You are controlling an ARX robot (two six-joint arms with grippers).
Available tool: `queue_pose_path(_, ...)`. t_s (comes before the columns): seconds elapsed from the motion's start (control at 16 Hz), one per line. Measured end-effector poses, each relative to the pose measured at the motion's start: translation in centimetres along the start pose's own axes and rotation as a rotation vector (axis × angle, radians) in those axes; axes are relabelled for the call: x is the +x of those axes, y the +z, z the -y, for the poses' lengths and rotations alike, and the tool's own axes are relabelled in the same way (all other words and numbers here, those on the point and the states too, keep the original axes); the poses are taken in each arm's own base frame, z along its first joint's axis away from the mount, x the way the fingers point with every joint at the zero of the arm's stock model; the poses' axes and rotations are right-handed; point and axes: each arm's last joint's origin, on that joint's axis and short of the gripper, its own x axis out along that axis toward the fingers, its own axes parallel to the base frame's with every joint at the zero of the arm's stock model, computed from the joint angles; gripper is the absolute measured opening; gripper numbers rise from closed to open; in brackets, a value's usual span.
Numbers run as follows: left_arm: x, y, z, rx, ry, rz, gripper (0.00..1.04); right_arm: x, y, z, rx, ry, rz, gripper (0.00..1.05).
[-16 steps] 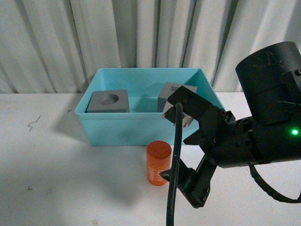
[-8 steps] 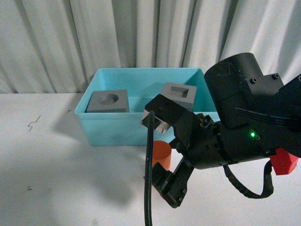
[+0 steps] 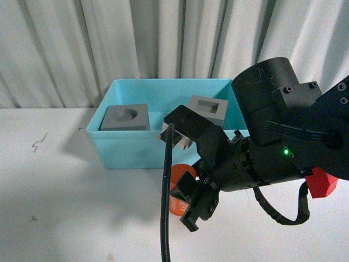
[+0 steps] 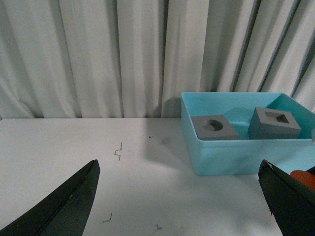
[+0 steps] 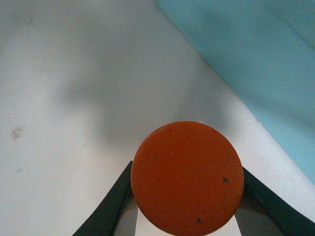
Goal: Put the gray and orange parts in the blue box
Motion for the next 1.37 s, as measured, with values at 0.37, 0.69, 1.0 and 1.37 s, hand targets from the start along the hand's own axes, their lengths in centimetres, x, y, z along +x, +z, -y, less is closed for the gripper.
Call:
queue_pose_path(0.37, 0.0, 0.0, 0.0, 0.0, 0.0, 0.0, 0.98, -12.9, 7.8, 1.0, 0.121, -0.249, 0.439, 0.47)
queue_pose_path(0.69, 0.0, 0.0, 0.0, 0.0, 0.0, 0.0, 0.98, -17.8, 8.5, 9.1, 0.39, -0.678, 0.562, 0.47)
queue_pose_path(1.0, 0.0, 0.0, 0.0, 0.0, 0.0, 0.0, 0.98, -11.0, 12.6, 9.3, 0.485, -0.603, 0.564, 0.47)
queue_pose_path(1.37, 0.0, 0.0, 0.0, 0.0, 0.0, 0.0, 0.98, -3.0, 13.5, 5.6, 0.609, -0.441, 0.452, 0.47)
